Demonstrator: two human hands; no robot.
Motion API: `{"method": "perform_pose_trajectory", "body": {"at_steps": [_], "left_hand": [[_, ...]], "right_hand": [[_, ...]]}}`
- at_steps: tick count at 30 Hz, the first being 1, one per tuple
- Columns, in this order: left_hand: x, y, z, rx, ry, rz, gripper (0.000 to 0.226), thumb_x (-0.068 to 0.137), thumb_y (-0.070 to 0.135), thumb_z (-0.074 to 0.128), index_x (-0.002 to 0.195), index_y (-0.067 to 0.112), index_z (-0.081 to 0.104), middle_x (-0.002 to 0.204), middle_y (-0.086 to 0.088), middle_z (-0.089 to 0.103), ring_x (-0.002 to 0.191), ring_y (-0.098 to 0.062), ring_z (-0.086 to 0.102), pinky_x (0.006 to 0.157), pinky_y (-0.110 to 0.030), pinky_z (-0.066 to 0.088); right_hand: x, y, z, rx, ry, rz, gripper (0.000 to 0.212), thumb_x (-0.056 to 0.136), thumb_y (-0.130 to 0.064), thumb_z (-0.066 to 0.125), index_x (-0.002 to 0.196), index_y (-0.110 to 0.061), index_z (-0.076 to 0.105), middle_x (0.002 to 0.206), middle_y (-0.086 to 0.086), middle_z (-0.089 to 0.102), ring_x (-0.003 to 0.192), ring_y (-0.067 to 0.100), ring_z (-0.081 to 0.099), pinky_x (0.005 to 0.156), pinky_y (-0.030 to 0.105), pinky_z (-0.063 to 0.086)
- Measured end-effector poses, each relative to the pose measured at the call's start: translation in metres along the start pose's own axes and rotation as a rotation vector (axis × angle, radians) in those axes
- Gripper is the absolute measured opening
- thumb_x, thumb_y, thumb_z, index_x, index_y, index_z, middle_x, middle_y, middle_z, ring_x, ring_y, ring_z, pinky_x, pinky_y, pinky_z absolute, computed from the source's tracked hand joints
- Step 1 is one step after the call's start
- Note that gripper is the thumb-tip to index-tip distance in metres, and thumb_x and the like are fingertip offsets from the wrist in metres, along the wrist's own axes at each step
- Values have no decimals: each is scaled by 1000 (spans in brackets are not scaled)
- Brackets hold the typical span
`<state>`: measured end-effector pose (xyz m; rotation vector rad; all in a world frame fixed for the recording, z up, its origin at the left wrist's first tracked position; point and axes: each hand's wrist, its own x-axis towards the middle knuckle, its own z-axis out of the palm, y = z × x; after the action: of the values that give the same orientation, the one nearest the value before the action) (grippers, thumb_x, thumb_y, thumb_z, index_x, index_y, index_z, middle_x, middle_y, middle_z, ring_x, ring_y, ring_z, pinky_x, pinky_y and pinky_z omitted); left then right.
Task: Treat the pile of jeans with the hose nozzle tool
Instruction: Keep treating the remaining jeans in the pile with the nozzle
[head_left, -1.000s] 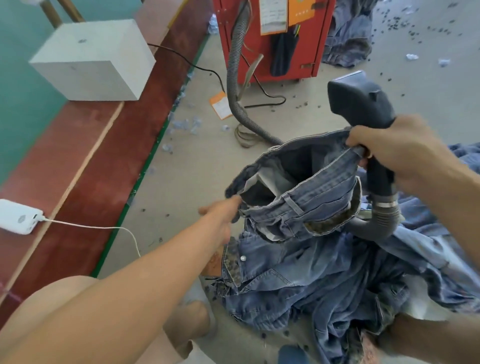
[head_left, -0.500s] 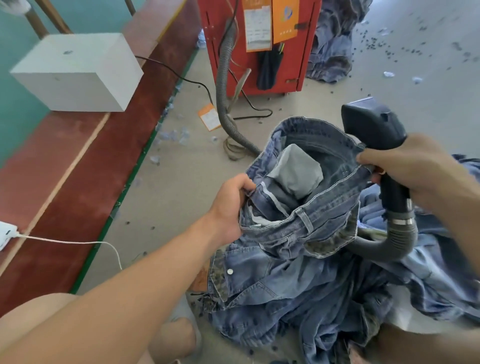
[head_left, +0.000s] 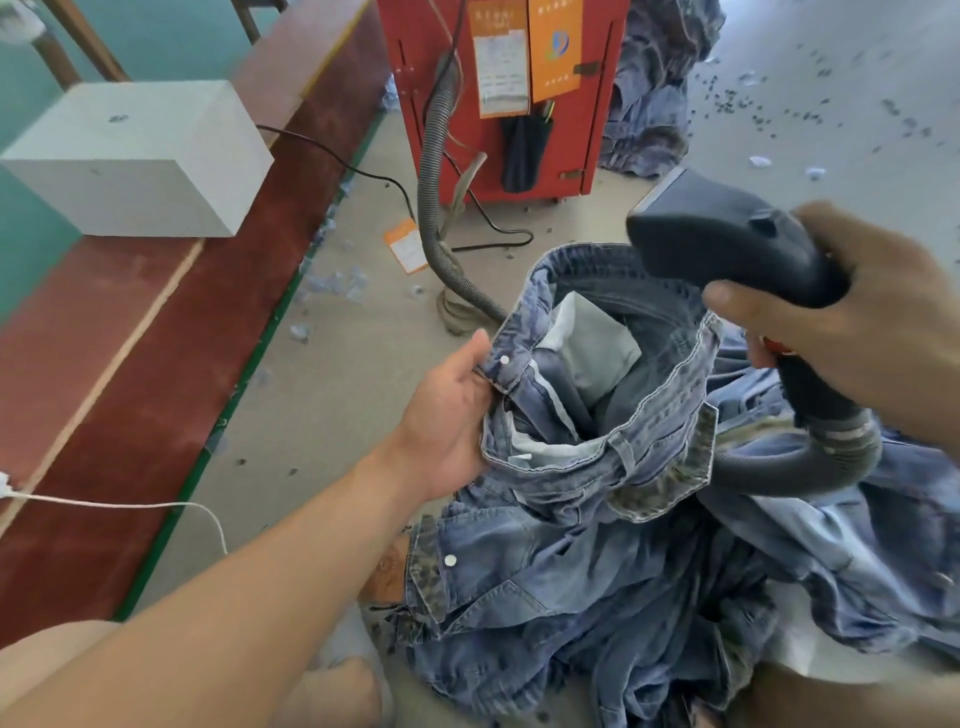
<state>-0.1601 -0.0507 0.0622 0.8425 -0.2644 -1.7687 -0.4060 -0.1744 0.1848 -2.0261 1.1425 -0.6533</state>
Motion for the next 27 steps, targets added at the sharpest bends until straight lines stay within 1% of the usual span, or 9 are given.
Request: {"method": "perform_pose_trajectory", "body": {"at_steps": [2, 5, 8, 11, 13, 16, 21, 25, 27], "left_hand": [[1, 0, 2, 10, -3, -1, 65, 109, 51, 25, 149, 6, 52, 149, -22, 55, 139, -39, 52, 118, -53, 38], [1, 0, 5, 27, 7, 2, 62, 110, 44, 25, 149, 3, 50, 148, -23, 54, 139, -41, 50, 121, -55, 34], [2, -1, 7, 41, 15, -8, 62, 109, 41, 24, 148, 2, 52, 149, -24, 53, 139, -41, 50, 120, -55, 34], [3, -2, 9, 33, 20, 1, 60, 108, 40, 25, 134, 7, 67, 135, -20, 65, 122, -35, 64, 109, -47, 48], [3, -5, 11, 36, 43, 4, 61, 108, 41, 23, 140, 7, 61, 140, -22, 61, 127, -37, 59, 115, -49, 42], [4, -6, 10, 41, 62, 13, 63, 109, 42, 19, 149, 4, 51, 149, -24, 51, 144, -42, 42, 124, -53, 28], [4, 3, 1, -32, 42, 54, 67, 107, 47, 16, 141, 7, 57, 139, -23, 61, 127, -40, 60, 108, -50, 47], [3, 1, 4, -31, 36, 42, 68, 106, 46, 18, 153, 2, 43, 156, -28, 42, 145, -47, 39, 122, -58, 29], [2, 0, 4, -9, 4, 56, 62, 102, 33, 27, 152, 0, 42, 156, -29, 42, 141, -46, 43, 119, -55, 36]], "right_hand": [[-5, -1, 4, -47, -10, -23, 44, 73, -67, 73, 102, -35, 64, 70, -11, 71, 52, 1, 68, 48, 15, 50], [-9, -1, 13, -191, -62, -74, 40, 77, -66, 72, 105, -39, 62, 71, -16, 69, 58, 3, 67, 53, 34, 52], [-13, -3, 26, -316, -189, -160, 27, 79, -57, 72, 100, -44, 61, 81, -25, 65, 70, -5, 62, 55, 16, 45], [-18, -3, 43, -406, -343, -202, 28, 81, -57, 68, 96, -35, 62, 73, -15, 64, 71, -1, 61, 66, 19, 48], [-19, -3, 55, -464, -370, -205, 27, 84, -56, 66, 95, -32, 60, 68, -12, 61, 66, 4, 59, 59, 23, 46], [-15, -5, 69, -465, -312, -192, 25, 89, -52, 67, 94, -29, 57, 69, -12, 59, 61, 4, 56, 55, 26, 41], [-11, -3, 70, -398, -210, -98, 28, 90, -53, 66, 100, -29, 57, 76, -12, 62, 66, 6, 58, 55, 28, 42], [-8, 1, 59, -287, -73, -22, 27, 88, -56, 66, 100, -34, 55, 74, -14, 61, 64, 5, 58, 53, 28, 40], [-4, 3, 48, -262, -69, -29, 31, 85, -58, 65, 99, -32, 56, 71, -9, 63, 63, 11, 61, 57, 33, 47]]}}
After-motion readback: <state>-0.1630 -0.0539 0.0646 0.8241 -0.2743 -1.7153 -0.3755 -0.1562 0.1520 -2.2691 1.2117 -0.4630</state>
